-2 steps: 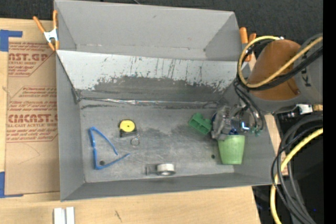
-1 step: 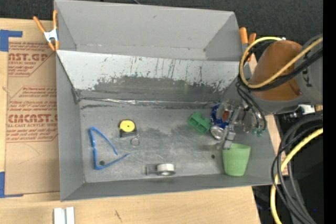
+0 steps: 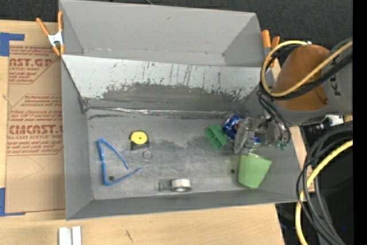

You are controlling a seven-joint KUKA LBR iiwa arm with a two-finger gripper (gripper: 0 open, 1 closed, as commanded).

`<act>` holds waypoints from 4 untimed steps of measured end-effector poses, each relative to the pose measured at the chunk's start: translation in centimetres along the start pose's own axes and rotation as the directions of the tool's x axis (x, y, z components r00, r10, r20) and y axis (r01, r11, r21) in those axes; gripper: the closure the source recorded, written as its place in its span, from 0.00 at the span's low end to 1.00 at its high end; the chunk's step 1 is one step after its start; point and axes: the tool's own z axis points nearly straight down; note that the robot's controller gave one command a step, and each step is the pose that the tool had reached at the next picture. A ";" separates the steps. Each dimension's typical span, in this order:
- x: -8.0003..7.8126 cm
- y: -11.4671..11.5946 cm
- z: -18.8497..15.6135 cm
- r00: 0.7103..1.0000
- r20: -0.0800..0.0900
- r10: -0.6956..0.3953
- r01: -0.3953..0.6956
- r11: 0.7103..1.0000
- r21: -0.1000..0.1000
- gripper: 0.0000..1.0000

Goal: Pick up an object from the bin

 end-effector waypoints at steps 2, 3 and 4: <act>0.0 -0.1 0.0 1.000 0.002 0.001 -0.001 1.000 0.002 1.00; -0.2 -0.1 -0.1 1.000 0.007 0.002 -0.002 1.000 0.001 0.00; 0.0 -0.1 0.0 1.000 0.002 0.001 -0.001 1.000 0.002 1.00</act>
Offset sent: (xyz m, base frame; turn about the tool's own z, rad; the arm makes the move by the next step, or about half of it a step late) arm 0.0000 0.0000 0.0000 0.0000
